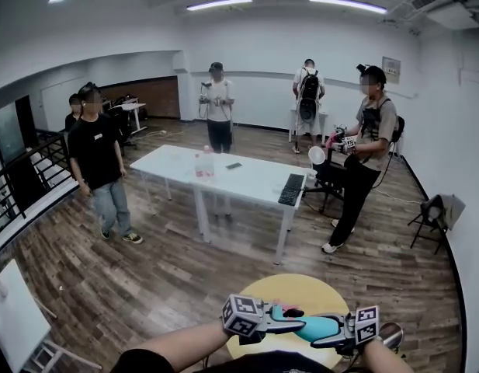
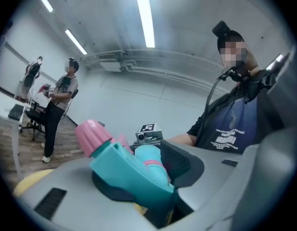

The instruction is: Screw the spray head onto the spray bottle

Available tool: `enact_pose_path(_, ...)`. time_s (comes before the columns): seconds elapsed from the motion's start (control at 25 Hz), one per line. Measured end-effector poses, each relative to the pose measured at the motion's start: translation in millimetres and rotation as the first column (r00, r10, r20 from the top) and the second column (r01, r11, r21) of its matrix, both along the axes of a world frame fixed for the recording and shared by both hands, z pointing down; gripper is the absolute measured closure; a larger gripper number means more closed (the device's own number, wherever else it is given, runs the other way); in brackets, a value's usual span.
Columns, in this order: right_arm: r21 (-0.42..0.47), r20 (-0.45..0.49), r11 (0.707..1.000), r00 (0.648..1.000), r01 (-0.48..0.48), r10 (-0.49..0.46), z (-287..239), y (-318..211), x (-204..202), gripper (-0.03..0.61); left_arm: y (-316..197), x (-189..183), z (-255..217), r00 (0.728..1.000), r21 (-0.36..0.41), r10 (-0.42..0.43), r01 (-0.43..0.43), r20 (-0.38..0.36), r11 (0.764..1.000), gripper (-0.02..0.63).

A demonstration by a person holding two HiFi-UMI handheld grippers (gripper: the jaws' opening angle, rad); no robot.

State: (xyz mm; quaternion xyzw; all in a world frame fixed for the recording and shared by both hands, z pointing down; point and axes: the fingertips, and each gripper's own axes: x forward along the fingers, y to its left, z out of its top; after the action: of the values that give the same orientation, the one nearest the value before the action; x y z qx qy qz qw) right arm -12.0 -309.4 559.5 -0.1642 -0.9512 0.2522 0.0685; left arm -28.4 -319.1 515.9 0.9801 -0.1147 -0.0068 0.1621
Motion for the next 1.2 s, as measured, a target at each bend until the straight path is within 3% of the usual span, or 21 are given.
enact_pose_path(0.16, -0.069, 0.029, 0.997, 0.999, -0.042, 0.045, -4, -17, -1, 0.109, -24, -17, 7, 0.979, -0.210, -0.115, 0.078, -0.168, 0.975, 0.392)
enact_pose_path(0.2, -0.072, 0.032, 0.996, 0.998, -0.056, 0.058, -1, -20, 1, 0.109, -30, -29, 11, 0.959, -0.268, -0.171, 0.108, -0.225, 0.957, 0.303)
enact_pose_path(0.32, -0.092, 0.026, 0.987, 0.990, -0.134, 0.137, 12, -34, 17, 0.107, -41, -90, 32, 0.853, -0.468, -0.381, 0.190, -0.356, 0.863, 0.253)
enact_pose_path(0.4, -0.108, 0.012, 0.976, 0.981, -0.189, 0.191, 23, -46, 32, 0.107, -46, -128, 46, 0.784, -0.554, -0.497, 0.242, -0.372, 0.797, 0.253)
enact_pose_path(0.44, -0.114, 0.007, 0.972, 0.978, -0.207, 0.209, 28, -50, 39, 0.107, -48, -139, 49, 0.767, -0.563, -0.521, 0.258, -0.374, 0.785, 0.253)
enact_pose_path(0.52, -0.117, 0.004, 0.970, 0.976, -0.214, 0.216, 34, -54, 44, 0.107, -51, -130, 44, 0.781, -0.538, -0.487, 0.235, -0.392, 0.810, 0.253)
enact_pose_path(0.56, -0.109, 0.005, 0.973, 0.978, -0.205, 0.206, 35, -55, 42, 0.107, -52, -111, 40, 0.807, -0.521, -0.438, 0.195, -0.396, 0.831, 0.253)
enact_pose_path(0.64, -0.082, 0.009, 0.983, 0.986, -0.164, 0.165, 30, -53, 28, 0.107, -52, -59, 36, 0.887, -0.474, -0.305, 0.114, -0.348, 0.873, 0.253)
enact_pose_path(0.72, -0.063, 0.017, 0.992, 0.994, -0.108, 0.109, 20, -48, 12, 0.107, -46, -13, 36, 0.964, -0.342, -0.167, 0.088, -0.208, 0.935, 0.286)
enact_pose_path(0.76, -0.065, 0.025, 0.995, 0.996, -0.080, 0.082, 15, -46, 7, 0.107, -41, 0, 32, 0.985, -0.236, -0.118, 0.087, -0.124, 0.968, 0.373)
enact_pose_path(0.8, -0.072, 0.032, 0.996, 0.998, -0.055, 0.058, 11, -44, 5, 0.107, -36, 7, 28, 0.996, -0.121, -0.084, 0.079, -0.041, 0.989, 0.362)
enact_pose_path(0.88, -0.071, 0.027, 0.997, 0.999, -0.021, 0.023, 8, -33, 3, 0.109, -24, 9, 22, 0.995, 0.056, -0.036, 0.031, 0.092, 0.998, 0.364)
enact_pose_path(0.96, -0.061, 0.030, 0.998, 0.999, -0.017, 0.019, 8, -20, 0, 0.110, -12, 5, 21, 0.988, 0.142, 0.004, -0.026, 0.154, 0.989, 0.364)
enact_pose_path(1.12, -0.045, 0.042, 0.999, 0.999, 0.015, -0.013, 4, -15, -3, 0.112, -4, 5, 18, 0.978, 0.248, 0.009, -0.062, 0.209, 0.967, 0.364)
enact_pose_path(1.2, -0.064, 0.041, 0.998, 0.999, 0.002, 0.001, 1, -17, 3, 0.112, -7, 9, 19, 0.983, 0.207, 0.011, -0.050, 0.184, 0.977, 0.362)
